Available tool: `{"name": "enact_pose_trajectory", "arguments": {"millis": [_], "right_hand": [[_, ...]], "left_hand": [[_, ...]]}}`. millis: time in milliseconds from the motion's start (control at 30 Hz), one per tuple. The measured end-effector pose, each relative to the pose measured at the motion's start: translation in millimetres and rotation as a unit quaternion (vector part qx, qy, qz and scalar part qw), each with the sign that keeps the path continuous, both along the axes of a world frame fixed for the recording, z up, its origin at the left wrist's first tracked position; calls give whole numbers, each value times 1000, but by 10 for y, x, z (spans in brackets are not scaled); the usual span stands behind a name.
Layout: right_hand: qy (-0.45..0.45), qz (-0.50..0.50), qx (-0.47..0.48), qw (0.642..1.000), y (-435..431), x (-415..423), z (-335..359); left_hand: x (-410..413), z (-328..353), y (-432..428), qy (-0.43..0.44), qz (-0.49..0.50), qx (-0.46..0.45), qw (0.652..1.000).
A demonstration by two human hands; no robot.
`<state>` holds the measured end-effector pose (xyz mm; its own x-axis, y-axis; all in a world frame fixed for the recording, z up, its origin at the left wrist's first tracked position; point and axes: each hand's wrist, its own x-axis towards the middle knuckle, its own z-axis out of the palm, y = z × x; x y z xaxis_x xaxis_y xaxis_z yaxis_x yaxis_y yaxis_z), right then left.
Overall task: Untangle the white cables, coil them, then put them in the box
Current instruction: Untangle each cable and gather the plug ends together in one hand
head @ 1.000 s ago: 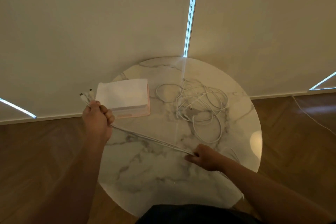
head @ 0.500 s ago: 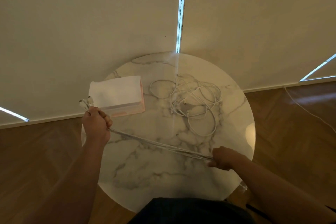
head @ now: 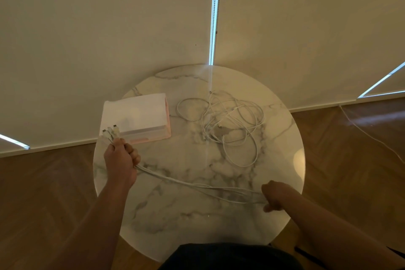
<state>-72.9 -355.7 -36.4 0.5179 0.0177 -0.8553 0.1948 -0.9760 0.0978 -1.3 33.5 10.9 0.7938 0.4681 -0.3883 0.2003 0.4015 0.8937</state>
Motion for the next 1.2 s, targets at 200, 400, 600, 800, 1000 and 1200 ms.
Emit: {"name": "enact_pose_trajectory", "arguments": {"millis": [200,400,600,800,1000,1200], "right_hand": [[-71,-113,201,970,273,482,-14],[-224,-57,136,963,329,610,-317],[-253,-26,131,958,395,593,-469],[-285,-256,381,841,481,653,-158],[-294,-333,514,734,687,503,236],[-270,-278,557,734,939,262,530]], "left_hand": [[-13,51,-81,-7,-26,-9,1000],[-57,71,-254,-3,-66,-41,997],[-76,71,-295,0,-95,-98,991],[-57,72,-333,-1,-125,-140,982],[-39,54,-519,4,-140,-158,977],[-77,80,-758,40,-173,-146,973]]}}
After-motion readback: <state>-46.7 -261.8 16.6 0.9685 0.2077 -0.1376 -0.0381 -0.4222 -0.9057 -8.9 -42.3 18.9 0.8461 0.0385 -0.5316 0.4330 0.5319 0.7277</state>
